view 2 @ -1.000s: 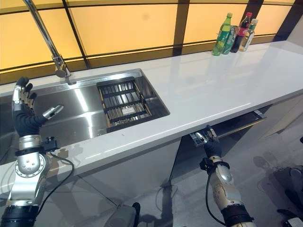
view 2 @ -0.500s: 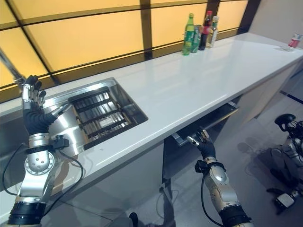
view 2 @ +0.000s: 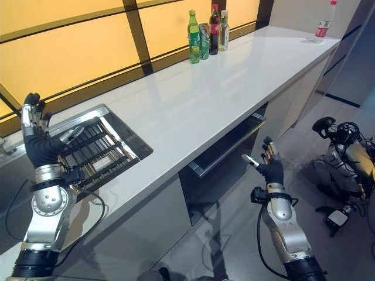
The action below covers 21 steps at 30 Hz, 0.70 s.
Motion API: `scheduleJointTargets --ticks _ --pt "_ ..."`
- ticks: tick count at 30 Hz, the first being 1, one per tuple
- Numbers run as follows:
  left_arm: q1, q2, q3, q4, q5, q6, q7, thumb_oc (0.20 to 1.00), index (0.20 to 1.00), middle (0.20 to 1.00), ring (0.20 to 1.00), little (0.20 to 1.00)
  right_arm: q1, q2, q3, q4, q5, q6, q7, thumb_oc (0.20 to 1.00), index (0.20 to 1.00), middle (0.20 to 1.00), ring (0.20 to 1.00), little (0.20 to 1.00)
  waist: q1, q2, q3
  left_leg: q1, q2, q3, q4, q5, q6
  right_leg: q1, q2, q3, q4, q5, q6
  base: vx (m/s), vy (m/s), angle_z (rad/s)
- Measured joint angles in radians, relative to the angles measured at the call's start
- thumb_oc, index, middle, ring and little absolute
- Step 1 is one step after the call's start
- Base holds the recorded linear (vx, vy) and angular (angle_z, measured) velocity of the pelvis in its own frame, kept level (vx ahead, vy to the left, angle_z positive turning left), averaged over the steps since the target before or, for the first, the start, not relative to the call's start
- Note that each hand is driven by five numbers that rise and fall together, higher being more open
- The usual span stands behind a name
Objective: Pick up plates and place into dishwasher.
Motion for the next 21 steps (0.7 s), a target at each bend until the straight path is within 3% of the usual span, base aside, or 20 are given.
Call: scheduleJointTargets --ticks 3,6,8,10,12,14,16,18,21 --pt "-0.002 -0.001 -0.001 0.0 -0.019 0.0 -0.004 1.0 1.0 1.0 1.0 1.0 -0.042 -0.024 -0.008 -0.063 -0.004 -0.012 0.019 1.0 1.0 1.0 1.0 1.0 0.0 -0.012 0.007 -0.046 0.009 0.015 0.056 -0.007 0.002 0.017 -0.021 -0.02 0.0 -0.01 0.006 0.15 0.093 0.19" --pt "-0.008 -0.002 -0.001 -0.003 -0.049 0.001 -0.012 1.0 1.0 1.0 1.0 1.0 -0.059 -0.054 -0.005 -0.119 -0.021 -0.028 0.052 1.0 1.0 1.0 1.0 1.0 0.007 -0.007 0.003 -0.061 0.0 0.012 0.041 0.007 0.023 0.035 -0.029 -0.041 0.024 -0.035 0.038 0.17 0.082 0.21" --pt "-0.019 -0.012 -0.006 -0.001 -0.076 0.005 -0.026 1.0 1.0 1.0 1.0 1.0 -0.061 -0.052 -0.003 -0.138 -0.021 -0.044 0.077 1.0 1.0 1.0 1.0 1.0 0.014 -0.021 -0.008 -0.055 -0.038 0.016 0.007 -0.015 0.071 0.033 -0.056 -0.065 0.084 -0.08 0.068 0.17 0.068 0.4" --pt "-0.036 -0.049 -0.011 -0.001 -0.087 0.009 -0.043 1.0 1.0 1.0 1.0 1.0 -0.069 -0.054 0.002 -0.155 -0.022 -0.044 0.101 1.0 1.0 1.0 1.0 1.0 0.026 -0.068 -0.017 -0.058 -0.095 0.011 0.004 -0.03 0.094 0.031 -0.098 -0.086 0.122 -0.107 0.097 0.15 0.103 0.75" --pt "-0.043 -0.084 -0.015 0.001 -0.119 0.027 -0.056 1.0 1.0 1.0 1.0 1.0 -0.084 -0.053 0.006 -0.158 -0.029 -0.044 0.114 1.0 1.0 1.0 1.0 1.0 0.025 -0.073 -0.016 -0.054 -0.122 -0.01 0.003 -0.045 0.12 0.013 -0.134 -0.083 0.237 -0.11 0.097 0.16 0.088 1.1" --pt "-0.049 -0.093 -0.015 0.004 -0.144 0.054 -0.06 1.0 1.0 1.0 1.0 1.0 -0.093 -0.046 0.034 -0.167 -0.041 -0.046 0.115 1.0 1.0 1.0 1.0 1.0 0.029 -0.082 -0.017 -0.042 -0.162 -0.05 0.001 -0.071 0.143 -0.041 -0.177 -0.036 0.45 -0.094 0.1 0.13 -0.047 1.28" --pt "-0.049 -0.085 -0.017 0.004 -0.15 0.076 -0.051 1.0 1.0 1.0 1.0 1.0 -0.097 -0.035 0.081 -0.166 -0.039 -0.057 0.137 1.0 1.0 1.0 1.0 1.0 0.053 -0.092 -0.024 -0.015 -0.182 -0.093 -0.032 -0.07 0.147 -0.101 -0.171 0.062 0.573 -0.061 0.109 0.11 -0.2 1.01" --pt "-0.052 -0.073 -0.02 0.004 -0.153 0.1 -0.038 1.0 1.0 1.0 1.0 1.0 -0.1 -0.029 0.112 -0.166 -0.028 -0.085 0.161 1.0 1.0 1.0 1.0 1.0 0.048 -0.095 -0.025 -0.005 -0.193 -0.154 -0.06 -0.049 0.144 -0.115 -0.116 0.098 0.47 -0.085 0.109 0.11 -0.243 1.13" --pt "-0.057 -0.077 -0.063 0.011 -0.153 0.121 -0.024 1.0 1.0 1.0 1.0 1.0 -0.119 -0.031 0.114 -0.146 -0.008 -0.105 0.173 1.0 1.0 1.0 1.0 1.0 0.052 -0.098 -0.028 -0.005 -0.206 -0.277 -0.104 -0.032 0.133 -0.174 -0.082 0.131 0.276 -0.09 0.091 0.11 -0.323 1.05"
